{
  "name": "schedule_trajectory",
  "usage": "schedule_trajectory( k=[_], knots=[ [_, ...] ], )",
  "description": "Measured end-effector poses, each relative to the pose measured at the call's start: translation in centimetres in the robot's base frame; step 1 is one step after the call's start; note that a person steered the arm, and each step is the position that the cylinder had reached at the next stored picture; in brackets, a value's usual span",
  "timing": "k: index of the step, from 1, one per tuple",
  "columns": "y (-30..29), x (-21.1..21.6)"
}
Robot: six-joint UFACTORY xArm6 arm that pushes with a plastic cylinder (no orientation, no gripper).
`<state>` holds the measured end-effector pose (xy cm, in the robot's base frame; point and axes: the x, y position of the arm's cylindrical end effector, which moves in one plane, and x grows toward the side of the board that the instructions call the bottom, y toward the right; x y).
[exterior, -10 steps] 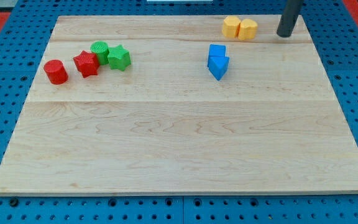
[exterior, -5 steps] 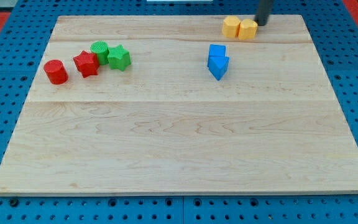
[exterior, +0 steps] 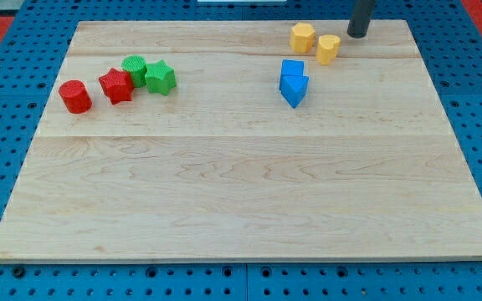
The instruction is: Place yellow heart and yellow hexagon to top of the blue cube
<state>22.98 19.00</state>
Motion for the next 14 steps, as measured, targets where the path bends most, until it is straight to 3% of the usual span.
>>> schedule_trajectory(
  k=[2,6,12,14],
  knots=[
    [-7.2,0.8],
    [-2.1,0.5],
    [-3.0,-0.5],
    [-0.3,2.4]
  ],
)
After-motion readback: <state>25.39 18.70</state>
